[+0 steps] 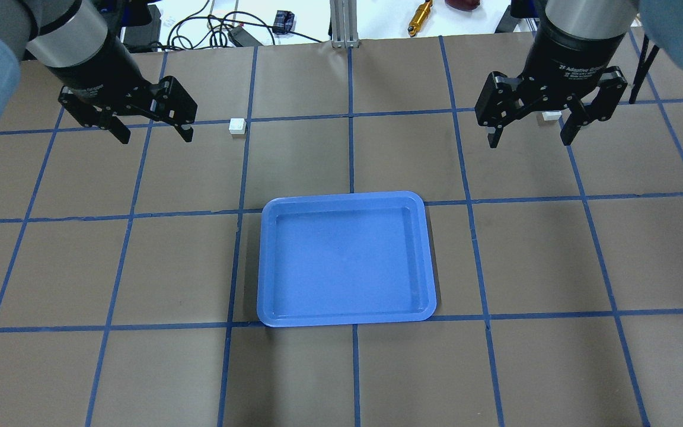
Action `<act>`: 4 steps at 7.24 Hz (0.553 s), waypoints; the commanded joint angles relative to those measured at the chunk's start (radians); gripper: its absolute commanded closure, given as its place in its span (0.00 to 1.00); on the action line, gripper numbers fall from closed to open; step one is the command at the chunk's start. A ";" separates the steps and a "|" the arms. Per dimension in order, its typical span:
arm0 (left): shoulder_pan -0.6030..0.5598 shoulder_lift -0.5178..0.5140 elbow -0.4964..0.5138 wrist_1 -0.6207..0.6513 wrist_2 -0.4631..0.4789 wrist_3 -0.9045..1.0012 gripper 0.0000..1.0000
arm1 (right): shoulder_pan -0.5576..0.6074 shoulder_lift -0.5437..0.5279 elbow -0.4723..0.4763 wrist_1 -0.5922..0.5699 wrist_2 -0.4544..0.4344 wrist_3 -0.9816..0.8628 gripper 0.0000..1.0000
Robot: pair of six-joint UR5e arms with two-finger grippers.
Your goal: Assemble white blocks and place on blue tray
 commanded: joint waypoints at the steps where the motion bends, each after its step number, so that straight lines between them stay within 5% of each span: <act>1: -0.001 -0.200 0.114 0.079 0.000 -0.014 0.00 | -0.002 -0.003 -0.001 -0.005 -0.018 -0.001 0.00; 4: -0.001 -0.429 0.171 0.301 0.000 -0.001 0.00 | 0.002 -0.003 -0.001 -0.009 -0.012 -0.013 0.00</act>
